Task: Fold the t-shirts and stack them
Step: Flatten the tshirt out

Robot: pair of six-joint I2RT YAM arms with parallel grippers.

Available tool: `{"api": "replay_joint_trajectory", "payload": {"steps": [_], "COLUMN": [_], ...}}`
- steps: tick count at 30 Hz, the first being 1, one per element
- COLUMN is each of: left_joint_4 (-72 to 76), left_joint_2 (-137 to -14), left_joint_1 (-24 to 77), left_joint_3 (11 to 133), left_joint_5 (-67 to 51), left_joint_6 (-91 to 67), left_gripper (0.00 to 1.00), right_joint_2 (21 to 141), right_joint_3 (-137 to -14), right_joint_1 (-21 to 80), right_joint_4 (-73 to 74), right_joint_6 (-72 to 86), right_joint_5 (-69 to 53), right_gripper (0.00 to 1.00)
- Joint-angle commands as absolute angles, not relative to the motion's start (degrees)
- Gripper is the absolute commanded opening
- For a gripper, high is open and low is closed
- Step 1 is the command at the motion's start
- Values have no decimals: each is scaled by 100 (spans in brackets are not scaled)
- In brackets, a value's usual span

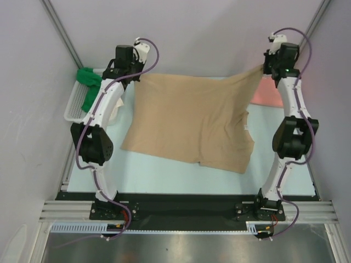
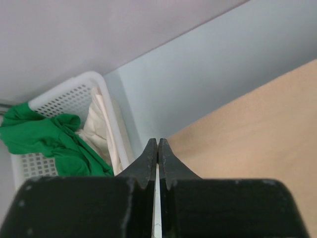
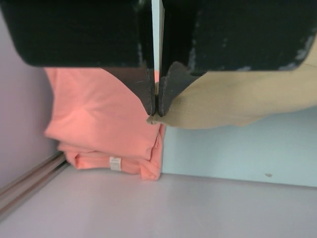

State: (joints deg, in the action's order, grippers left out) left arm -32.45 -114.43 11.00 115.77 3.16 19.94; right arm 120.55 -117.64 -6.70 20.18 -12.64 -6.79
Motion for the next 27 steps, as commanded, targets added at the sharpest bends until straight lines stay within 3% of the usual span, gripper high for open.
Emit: {"api": "replay_joint_trajectory", "payload": {"steps": [1, 7, 14, 27], "left_joint_4": [-3287, -3199, -2866, -3401], "left_joint_2": [-10478, -8923, -7455, -5758], "left_joint_1": [1388, 1793, 1793, 1784], "left_joint_3": [11199, 10723, 10477, 10871], "left_joint_5": [342, 580, 738, -95], "left_joint_6": [1978, 1960, 2232, 1828], "left_gripper": [0, 0, 0, 1], "right_joint_2": [10760, 9063, 7226, 5247], "right_joint_3": [-11102, -10153, -9888, -11020], "right_joint_1": [-659, -668, -668, -668], "right_joint_4": [1336, 1467, 2126, 3744], "right_joint_6": [-1388, -1248, -1450, -1837], "right_joint_5": [-1098, -1239, -879, -308], "right_gripper": [0, 0, 0, 0]}}
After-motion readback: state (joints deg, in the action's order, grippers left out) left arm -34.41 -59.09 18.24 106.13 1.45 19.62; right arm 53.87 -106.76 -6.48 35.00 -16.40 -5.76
